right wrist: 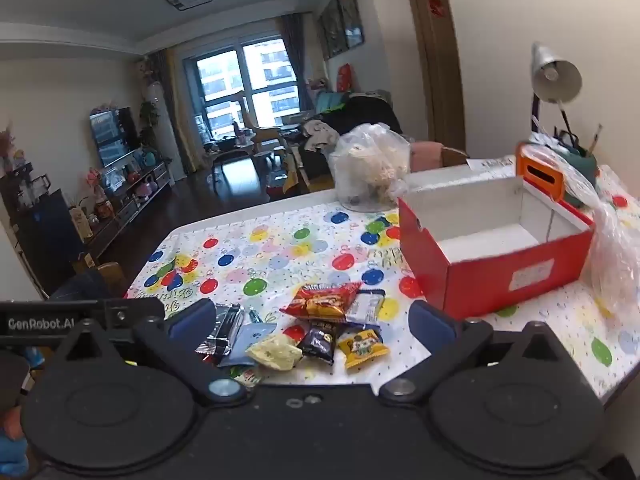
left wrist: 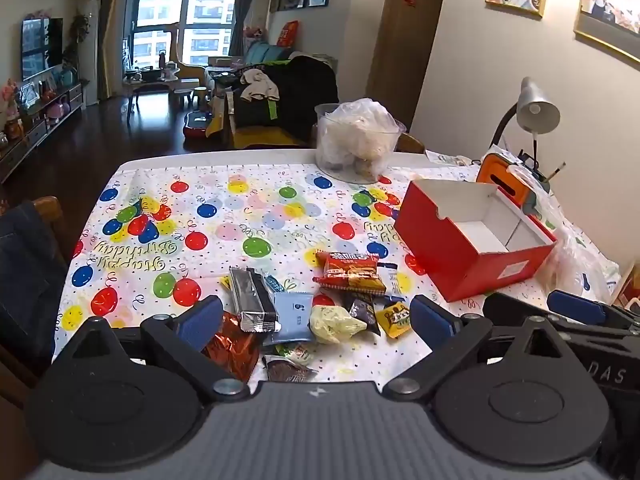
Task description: Organize snacks
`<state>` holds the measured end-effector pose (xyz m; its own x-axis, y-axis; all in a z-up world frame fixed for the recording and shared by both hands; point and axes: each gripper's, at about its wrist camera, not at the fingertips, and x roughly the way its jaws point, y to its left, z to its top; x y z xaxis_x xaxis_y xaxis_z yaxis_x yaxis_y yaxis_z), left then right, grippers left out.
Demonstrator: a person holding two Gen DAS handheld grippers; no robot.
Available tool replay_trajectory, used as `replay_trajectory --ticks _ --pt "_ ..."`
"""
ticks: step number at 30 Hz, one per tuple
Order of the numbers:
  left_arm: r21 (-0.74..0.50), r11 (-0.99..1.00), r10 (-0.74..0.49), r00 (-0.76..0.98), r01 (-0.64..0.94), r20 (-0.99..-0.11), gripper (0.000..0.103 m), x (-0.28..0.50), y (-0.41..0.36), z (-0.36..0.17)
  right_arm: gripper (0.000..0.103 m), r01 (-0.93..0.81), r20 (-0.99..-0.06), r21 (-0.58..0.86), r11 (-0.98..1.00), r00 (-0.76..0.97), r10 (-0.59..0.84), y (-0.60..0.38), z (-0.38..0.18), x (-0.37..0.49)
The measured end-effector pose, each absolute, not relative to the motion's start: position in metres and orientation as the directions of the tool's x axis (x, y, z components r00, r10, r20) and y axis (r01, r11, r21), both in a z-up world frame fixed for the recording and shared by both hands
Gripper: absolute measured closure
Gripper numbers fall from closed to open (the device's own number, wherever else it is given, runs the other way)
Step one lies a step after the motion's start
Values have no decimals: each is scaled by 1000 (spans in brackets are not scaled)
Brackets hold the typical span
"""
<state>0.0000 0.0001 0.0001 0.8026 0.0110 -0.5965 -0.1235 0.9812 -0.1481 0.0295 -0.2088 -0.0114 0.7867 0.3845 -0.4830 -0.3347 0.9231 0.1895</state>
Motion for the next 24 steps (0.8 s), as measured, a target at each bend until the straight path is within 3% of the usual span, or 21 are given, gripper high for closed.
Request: replay_trajectory --ticks 6,24 --pt "-157 978 22 823 -135 -568 3 -10 4 3 0 -339 -501 263 903 752 428 -212 -11 29" --pt "-141 981 22 800 -132 -600 3 -10 -3 6 0 -322 -517 194 927 769 375 -213 -3 28"
